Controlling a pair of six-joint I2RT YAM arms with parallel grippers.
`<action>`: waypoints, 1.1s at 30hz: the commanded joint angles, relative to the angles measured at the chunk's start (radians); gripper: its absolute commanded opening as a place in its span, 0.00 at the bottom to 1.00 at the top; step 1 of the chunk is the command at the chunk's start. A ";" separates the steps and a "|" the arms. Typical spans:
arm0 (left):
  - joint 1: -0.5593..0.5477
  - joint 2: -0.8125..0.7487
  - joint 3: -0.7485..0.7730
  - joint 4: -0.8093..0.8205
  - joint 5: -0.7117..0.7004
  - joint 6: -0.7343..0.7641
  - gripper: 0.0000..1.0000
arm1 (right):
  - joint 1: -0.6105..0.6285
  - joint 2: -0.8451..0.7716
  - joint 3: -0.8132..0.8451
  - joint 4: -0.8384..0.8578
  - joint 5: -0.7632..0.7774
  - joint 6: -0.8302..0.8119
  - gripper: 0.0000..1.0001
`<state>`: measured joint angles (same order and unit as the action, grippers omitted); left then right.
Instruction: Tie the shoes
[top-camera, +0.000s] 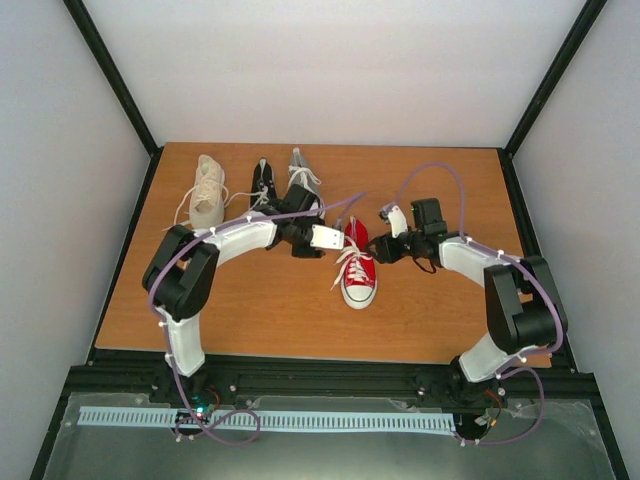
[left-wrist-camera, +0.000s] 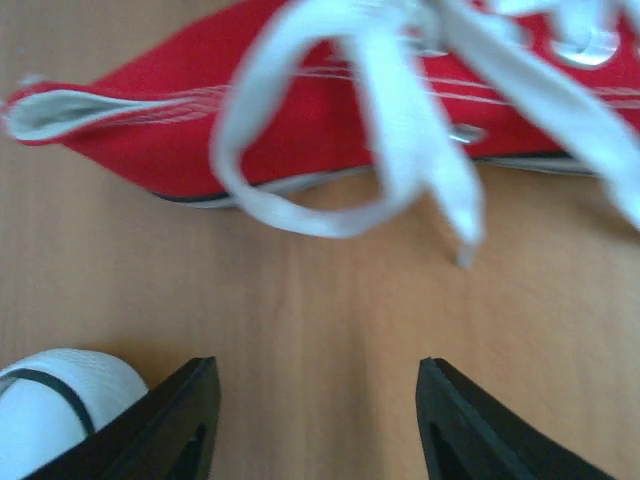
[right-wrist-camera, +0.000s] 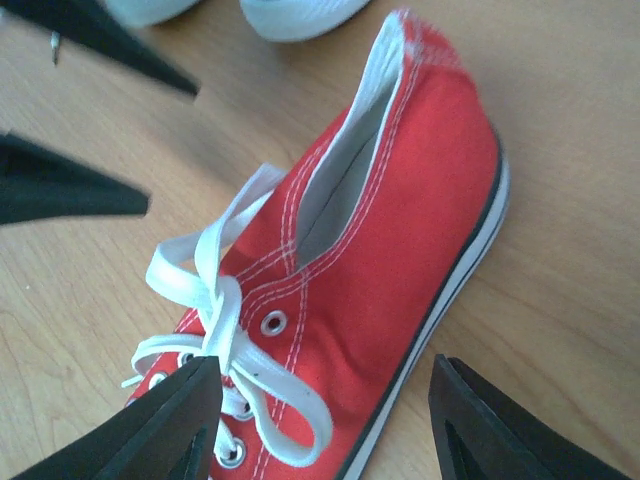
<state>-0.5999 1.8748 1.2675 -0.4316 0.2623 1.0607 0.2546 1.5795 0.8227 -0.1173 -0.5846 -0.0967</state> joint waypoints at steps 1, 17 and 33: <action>0.000 0.086 0.085 0.127 0.041 -0.034 0.61 | 0.037 0.028 0.022 -0.108 0.037 -0.034 0.59; -0.014 0.178 0.115 0.229 0.123 -0.001 0.61 | 0.059 0.108 0.102 -0.143 0.016 -0.081 0.42; -0.013 0.163 0.125 0.202 0.010 -0.012 0.01 | 0.075 0.083 0.094 -0.170 0.014 -0.035 0.03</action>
<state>-0.6228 2.0399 1.3548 -0.2195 0.3317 1.0332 0.3225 1.7081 0.9356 -0.2863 -0.5827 -0.1658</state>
